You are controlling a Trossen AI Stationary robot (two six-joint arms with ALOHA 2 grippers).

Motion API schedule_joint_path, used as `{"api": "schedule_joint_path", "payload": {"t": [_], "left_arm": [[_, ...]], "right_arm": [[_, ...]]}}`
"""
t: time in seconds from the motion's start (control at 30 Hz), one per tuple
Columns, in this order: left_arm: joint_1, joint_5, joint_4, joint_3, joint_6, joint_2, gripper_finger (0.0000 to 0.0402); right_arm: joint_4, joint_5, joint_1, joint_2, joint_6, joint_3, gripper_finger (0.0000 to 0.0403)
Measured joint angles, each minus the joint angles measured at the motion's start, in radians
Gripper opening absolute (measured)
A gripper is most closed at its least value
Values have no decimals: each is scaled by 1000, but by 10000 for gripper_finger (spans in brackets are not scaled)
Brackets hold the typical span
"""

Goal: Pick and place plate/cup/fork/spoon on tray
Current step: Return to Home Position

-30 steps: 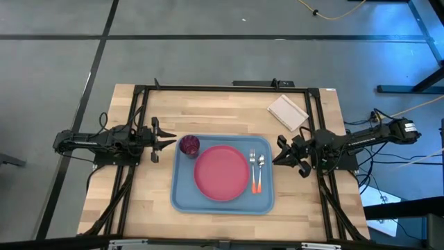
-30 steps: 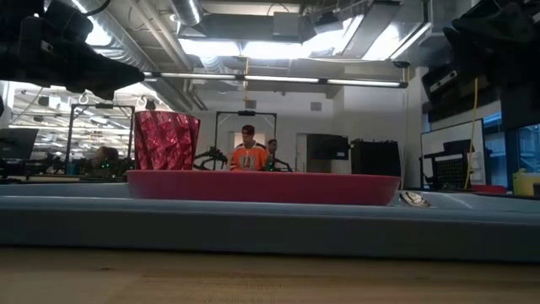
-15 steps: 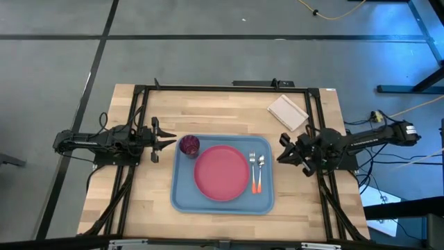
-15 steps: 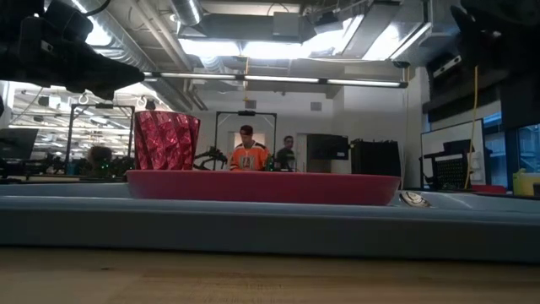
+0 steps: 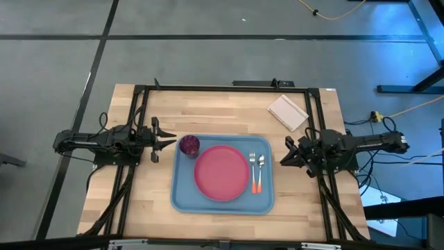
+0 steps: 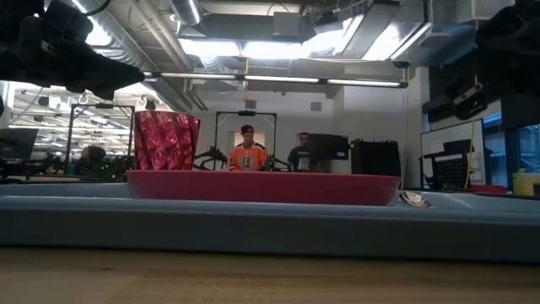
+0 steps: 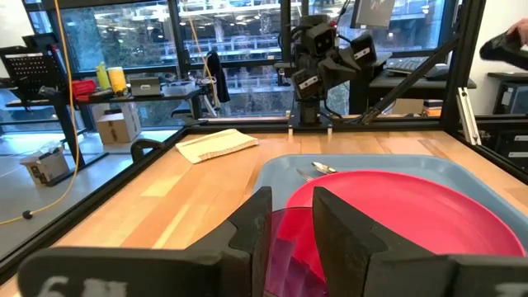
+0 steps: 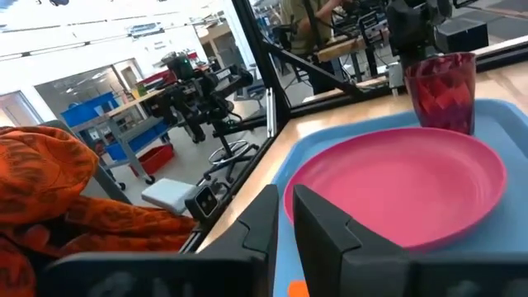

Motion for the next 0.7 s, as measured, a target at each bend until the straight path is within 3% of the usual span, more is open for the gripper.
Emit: {"api": "schedule_joint_path", "payload": {"t": [0.13,0.33,0.7], "left_arm": [[0,0,0,0,0,0,82],[0,0,0,0,0,0,82],[0,0,0,0,0,0,82]], "right_arm": [[-138,0,-2,-118,0,0,45],[-138,4,-24,-212,0,0,45],[-140,26,-24,-220,0,0,45]]}}
